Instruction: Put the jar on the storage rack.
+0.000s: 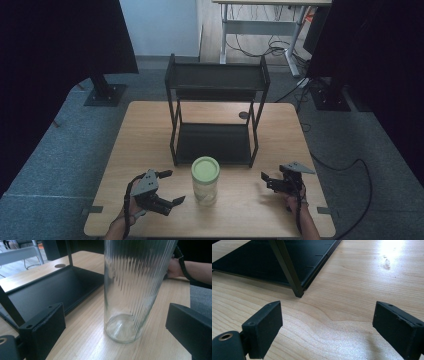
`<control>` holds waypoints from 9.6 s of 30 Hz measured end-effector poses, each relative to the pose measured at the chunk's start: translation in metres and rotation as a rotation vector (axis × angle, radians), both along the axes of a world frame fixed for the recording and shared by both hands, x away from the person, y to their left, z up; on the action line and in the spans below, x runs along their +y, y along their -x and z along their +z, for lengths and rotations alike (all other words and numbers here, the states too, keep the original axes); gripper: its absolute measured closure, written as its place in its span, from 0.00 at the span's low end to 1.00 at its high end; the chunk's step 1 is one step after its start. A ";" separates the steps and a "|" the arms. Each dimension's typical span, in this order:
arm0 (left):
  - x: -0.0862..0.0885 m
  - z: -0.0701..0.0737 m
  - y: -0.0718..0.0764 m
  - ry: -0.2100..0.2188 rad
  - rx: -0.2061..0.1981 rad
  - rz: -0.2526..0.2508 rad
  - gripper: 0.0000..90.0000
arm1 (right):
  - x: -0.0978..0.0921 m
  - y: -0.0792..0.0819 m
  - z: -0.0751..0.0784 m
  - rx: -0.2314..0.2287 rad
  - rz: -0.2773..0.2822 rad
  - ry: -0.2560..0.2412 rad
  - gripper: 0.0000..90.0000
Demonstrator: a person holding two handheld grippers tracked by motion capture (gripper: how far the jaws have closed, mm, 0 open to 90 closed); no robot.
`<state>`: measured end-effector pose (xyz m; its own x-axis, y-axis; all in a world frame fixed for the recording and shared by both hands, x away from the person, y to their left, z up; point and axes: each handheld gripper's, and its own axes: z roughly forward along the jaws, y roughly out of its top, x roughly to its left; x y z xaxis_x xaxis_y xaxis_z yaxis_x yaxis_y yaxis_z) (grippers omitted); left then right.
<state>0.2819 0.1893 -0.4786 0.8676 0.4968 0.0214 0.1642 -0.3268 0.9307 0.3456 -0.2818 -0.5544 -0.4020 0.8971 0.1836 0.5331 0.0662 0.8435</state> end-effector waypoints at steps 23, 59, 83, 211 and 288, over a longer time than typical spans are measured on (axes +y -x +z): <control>-0.023 0.005 -0.008 0.010 -0.008 -0.022 0.03 | 0.000 0.001 0.000 -0.005 -0.006 0.000 0.10; -0.068 -0.001 -0.022 -0.003 0.008 -0.056 0.02 | 0.003 0.002 0.001 -0.021 -0.006 0.031 0.10; -0.079 -0.006 -0.020 0.020 -0.029 -0.052 0.13 | 0.004 0.003 0.001 -0.022 -0.003 0.045 0.10; -0.101 0.037 -0.092 0.049 -0.109 0.003 0.13 | 0.004 0.005 0.001 -0.024 0.003 0.056 0.10; -0.130 0.016 -0.192 0.018 -0.015 0.138 0.13 | 0.003 0.007 0.001 -0.021 0.012 0.053 0.10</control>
<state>0.4735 0.0589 -0.4629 0.7904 0.6121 0.0232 0.1929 -0.2847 0.9390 0.3389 -0.2787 -0.5536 -0.4159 0.9005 0.1271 0.5140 0.1175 0.8497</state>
